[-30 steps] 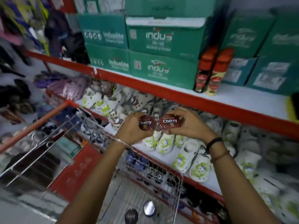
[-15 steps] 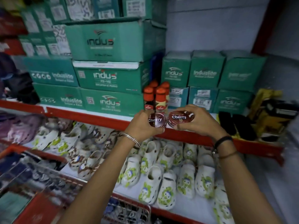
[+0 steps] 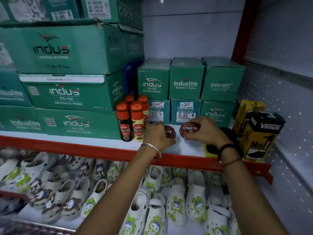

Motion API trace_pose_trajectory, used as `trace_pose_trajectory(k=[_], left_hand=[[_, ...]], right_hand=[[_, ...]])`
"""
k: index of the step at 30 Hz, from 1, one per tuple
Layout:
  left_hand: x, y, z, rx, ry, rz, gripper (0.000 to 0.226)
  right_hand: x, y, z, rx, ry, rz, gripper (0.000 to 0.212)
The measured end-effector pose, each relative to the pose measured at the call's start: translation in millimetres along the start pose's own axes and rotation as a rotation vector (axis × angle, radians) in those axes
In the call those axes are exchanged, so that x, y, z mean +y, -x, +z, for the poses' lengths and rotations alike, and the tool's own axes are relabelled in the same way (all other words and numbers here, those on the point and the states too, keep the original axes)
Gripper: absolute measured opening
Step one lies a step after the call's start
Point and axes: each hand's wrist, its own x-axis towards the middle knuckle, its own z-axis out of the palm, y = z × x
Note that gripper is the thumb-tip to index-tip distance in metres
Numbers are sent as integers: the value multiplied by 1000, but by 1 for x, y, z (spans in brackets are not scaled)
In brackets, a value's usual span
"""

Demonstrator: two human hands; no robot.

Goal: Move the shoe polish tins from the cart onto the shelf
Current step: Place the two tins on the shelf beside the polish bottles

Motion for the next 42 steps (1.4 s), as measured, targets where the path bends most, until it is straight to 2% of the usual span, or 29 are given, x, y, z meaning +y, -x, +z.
trace_pose_trajectory(k=[2,6,8,14,20,24,26,27,30,34,38,42], left_hand=[[0,-11,4,-14,-35,-22,58],[-3,-29,10,-48,-53,-56,55],[-6,-36,12,-72,-46,-74,52],[-16,-48,17,-101,50,-117,39],[-21,-55,24,-132,27,-112,37],[-24,-49,21,-107,-22,-40,43],[-24,-39,13,-46,-26,29,45],[-24,-32,7,-18,-14,75,47],[-21,-2,-15,53,64,249,50],[-42,49,-37,207,167,391,40],[-85,104,-42,374,223,371,31],[-146,164,-33,403,220,205,30]], right_hand=[[2,-10,4,-30,27,26,72],[1,-26,11,-97,45,66,49],[-1,-32,13,-115,53,85,46],[0,-40,21,-126,42,156,47],[-3,-38,22,-144,43,180,52],[-7,-31,22,-169,53,206,71],[-14,-23,21,-148,64,166,82],[-19,-17,21,-121,70,122,80],[-38,2,22,33,75,-50,61],[-65,32,42,195,16,-253,42],[-92,62,84,178,-132,-376,30],[-113,91,144,24,-183,-417,29]])
